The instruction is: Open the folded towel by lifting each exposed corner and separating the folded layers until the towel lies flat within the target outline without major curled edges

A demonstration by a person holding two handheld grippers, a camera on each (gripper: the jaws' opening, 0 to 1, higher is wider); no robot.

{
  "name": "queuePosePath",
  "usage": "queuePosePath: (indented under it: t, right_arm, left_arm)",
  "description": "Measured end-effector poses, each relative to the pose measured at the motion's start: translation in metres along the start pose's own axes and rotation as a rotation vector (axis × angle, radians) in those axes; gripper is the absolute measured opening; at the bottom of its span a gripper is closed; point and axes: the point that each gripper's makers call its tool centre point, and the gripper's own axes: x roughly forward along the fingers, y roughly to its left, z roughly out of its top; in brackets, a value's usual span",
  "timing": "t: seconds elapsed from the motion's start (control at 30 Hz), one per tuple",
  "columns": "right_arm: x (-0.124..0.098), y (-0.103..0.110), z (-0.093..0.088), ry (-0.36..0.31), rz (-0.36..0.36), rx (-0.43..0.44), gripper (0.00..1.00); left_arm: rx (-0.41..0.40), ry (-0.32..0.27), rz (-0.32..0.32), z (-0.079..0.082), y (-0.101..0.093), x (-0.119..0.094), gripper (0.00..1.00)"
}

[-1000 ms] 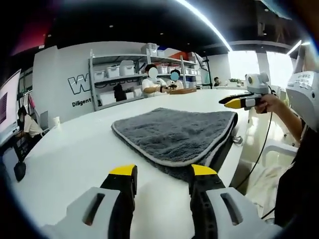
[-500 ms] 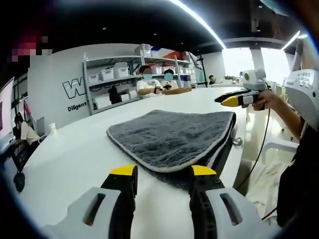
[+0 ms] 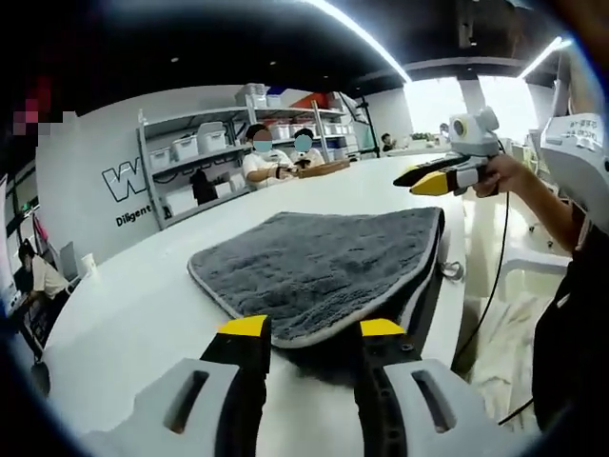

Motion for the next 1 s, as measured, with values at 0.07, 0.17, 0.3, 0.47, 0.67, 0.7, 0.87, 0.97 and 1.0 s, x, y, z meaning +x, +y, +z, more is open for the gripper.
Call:
queuePosePath:
  t: [0.07,0.17,0.3,0.47,0.67,0.7,0.87,0.97,1.0]
  right_arm:
    - [0.003,0.004,0.001,0.005,0.009,-0.003,0.27]
    - [0.007,0.011,0.002,0.008,0.034,-0.012,0.27]
    - [0.017,0.022,0.006,0.009,0.078,-0.017,0.27]
    - [0.024,0.03,0.008,0.017,0.122,-0.034,0.27]
    - [0.034,0.043,0.013,0.014,0.173,-0.037,0.27]
    - [0.036,0.046,0.013,0.011,0.182,-0.036,0.27]
    - [0.041,0.053,0.016,0.005,0.205,-0.033,0.27]
    - [0.047,0.06,0.019,-0.007,0.226,-0.028,0.27]
    - [0.049,0.063,0.02,-0.011,0.233,-0.025,0.27]
  left_arm:
    - [0.004,-0.002,-0.005,0.002,-0.001,0.001,0.29]
    - [0.007,-0.016,-0.037,0.006,-0.006,0.004,0.17]
    - [0.022,-0.013,-0.056,0.01,-0.01,0.009,0.14]
    - [0.044,-0.005,-0.061,0.014,-0.011,0.015,0.1]
    - [0.04,-0.029,-0.064,0.025,-0.01,0.02,0.06]
    - [0.043,-0.033,-0.07,0.027,-0.011,0.021,0.06]
    - [0.054,-0.043,-0.077,0.034,-0.01,0.025,0.04]
    - [0.067,-0.051,-0.085,0.039,-0.01,0.028,0.04]
    - [0.07,-0.053,-0.088,0.041,-0.01,0.03,0.04]
